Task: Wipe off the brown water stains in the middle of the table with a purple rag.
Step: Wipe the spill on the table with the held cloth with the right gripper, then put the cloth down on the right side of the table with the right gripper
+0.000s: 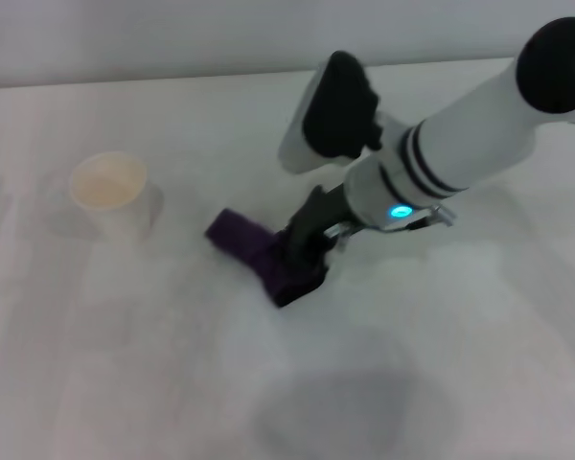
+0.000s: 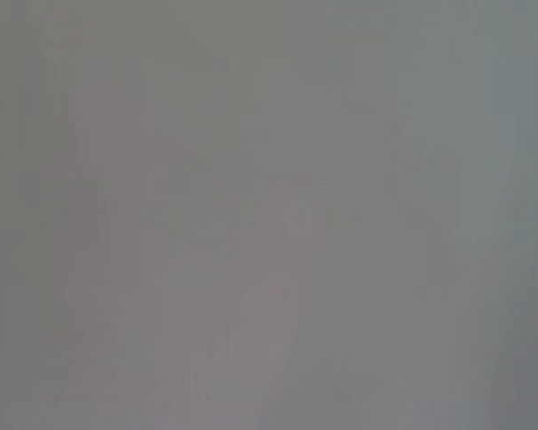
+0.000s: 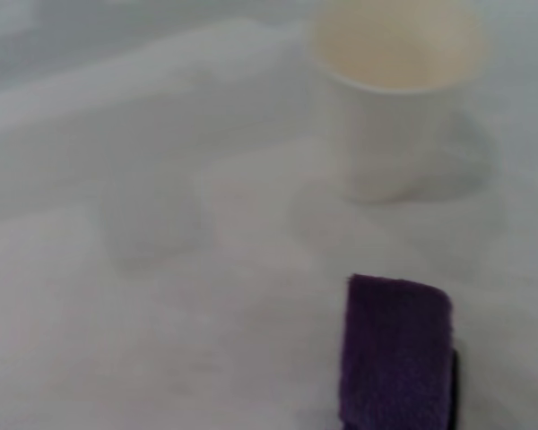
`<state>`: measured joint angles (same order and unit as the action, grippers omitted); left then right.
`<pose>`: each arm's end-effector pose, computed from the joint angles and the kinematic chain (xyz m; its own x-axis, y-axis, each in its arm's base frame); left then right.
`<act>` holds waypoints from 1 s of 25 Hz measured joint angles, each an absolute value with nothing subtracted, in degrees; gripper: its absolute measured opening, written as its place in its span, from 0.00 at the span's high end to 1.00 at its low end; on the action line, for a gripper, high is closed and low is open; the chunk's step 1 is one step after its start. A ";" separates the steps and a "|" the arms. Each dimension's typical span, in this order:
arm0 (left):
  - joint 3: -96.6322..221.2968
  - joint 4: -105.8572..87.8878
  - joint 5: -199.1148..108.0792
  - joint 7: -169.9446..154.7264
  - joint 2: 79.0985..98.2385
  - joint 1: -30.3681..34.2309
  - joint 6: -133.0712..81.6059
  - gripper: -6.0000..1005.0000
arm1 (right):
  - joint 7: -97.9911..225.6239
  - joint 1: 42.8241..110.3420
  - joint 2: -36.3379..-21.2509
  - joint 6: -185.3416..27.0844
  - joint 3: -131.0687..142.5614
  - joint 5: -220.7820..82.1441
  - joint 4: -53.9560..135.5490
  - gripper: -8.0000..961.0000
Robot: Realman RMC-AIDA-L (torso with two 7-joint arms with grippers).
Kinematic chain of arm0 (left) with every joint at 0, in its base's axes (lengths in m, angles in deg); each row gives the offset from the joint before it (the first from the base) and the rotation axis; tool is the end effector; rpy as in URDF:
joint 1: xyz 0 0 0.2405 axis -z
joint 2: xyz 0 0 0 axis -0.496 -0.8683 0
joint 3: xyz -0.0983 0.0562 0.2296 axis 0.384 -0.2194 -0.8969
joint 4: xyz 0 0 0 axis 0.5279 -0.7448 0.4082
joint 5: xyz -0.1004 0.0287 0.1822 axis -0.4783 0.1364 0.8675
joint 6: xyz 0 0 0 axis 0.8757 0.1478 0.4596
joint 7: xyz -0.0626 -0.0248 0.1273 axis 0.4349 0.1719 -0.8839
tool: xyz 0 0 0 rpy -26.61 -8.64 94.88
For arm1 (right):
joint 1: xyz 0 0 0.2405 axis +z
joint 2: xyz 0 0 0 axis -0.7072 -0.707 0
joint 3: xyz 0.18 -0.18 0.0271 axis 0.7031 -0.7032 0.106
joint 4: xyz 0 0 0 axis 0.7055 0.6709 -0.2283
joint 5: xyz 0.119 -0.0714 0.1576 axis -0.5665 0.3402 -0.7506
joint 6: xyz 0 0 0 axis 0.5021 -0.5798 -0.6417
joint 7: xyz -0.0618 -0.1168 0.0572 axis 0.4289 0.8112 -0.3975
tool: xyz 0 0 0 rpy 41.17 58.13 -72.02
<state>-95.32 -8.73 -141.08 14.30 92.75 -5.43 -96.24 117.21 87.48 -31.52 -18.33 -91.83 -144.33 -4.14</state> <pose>-0.3463 0.3102 0.0196 0.5678 -0.1418 0.8109 0.8083 -0.0901 -0.5818 0.1810 0.3734 -0.1029 0.9097 -0.3965 0.1239 -0.3478 -0.8901 -0.2946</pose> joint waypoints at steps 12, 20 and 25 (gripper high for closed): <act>-94.88 -8.62 -141.59 14.30 92.71 -5.70 -96.11 0.11 | 117.83 81.29 -30.87 -11.02 -69.06 -129.13 -9.02 0.89; -94.88 -8.55 -141.62 14.23 92.65 -5.64 -96.21 0.11 | 120.06 71.36 -31.10 -0.99 -59.73 -129.28 -21.10 0.89; -94.88 -8.54 -141.61 14.22 92.67 -5.49 -96.29 0.11 | 124.02 69.30 -31.29 0.20 -59.66 -133.46 -20.16 0.89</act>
<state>-94.88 -8.54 -141.61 14.22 92.67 -5.49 -96.29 124.02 69.30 -31.29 0.20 -59.66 -133.46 -20.16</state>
